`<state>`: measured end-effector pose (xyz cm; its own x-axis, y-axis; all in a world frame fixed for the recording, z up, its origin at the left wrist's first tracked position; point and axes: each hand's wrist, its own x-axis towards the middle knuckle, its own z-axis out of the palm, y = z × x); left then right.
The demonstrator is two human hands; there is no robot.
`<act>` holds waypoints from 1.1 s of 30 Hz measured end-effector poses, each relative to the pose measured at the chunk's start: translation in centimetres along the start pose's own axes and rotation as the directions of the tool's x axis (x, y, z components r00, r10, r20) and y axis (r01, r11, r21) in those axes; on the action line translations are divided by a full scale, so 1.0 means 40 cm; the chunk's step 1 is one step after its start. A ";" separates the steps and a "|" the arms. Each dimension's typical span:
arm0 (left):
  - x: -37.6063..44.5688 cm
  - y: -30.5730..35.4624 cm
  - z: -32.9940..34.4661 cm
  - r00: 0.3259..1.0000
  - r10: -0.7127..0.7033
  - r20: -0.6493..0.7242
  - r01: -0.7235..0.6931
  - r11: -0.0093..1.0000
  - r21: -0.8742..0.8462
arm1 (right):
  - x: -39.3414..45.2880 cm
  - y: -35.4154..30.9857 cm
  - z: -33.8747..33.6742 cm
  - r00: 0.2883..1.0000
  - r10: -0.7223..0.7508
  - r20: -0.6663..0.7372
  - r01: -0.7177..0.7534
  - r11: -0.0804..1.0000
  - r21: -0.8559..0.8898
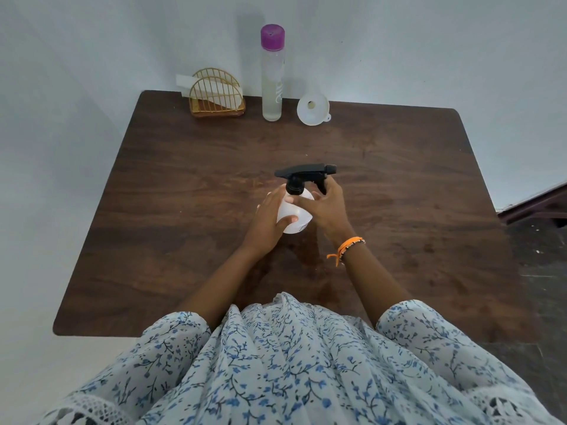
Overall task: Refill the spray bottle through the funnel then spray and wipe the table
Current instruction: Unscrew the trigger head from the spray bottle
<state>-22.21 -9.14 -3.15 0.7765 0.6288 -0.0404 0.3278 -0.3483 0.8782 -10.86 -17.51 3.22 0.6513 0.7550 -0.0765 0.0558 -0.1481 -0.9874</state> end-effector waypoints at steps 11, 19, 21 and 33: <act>0.002 -0.013 0.001 0.999 -0.035 0.022 0.034 0.999 0.032 | 0.021 0.020 -0.013 0.994 0.052 0.093 -0.053 0.999 0.006; -0.003 -0.001 -0.001 0.999 -0.035 0.013 0.035 0.999 0.009 | -0.017 0.027 0.011 0.990 -0.057 -0.129 0.061 0.998 0.025; -0.003 0.000 0.000 0.999 -0.047 0.011 0.047 0.999 0.015 | -0.007 0.014 0.007 0.990 -0.098 -0.105 0.098 0.995 -0.010; -0.001 0.001 -0.001 0.998 -0.058 0.030 0.057 0.998 0.030 | 0.039 -0.045 -0.043 0.976 -0.066 0.208 0.089 0.991 -0.103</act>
<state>-22.25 -9.12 -3.10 0.7720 0.6268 -0.1059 0.3878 -0.3323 0.8597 -8.64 -17.18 5.11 0.4749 0.8792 -0.0385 0.1908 -0.1456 -0.9708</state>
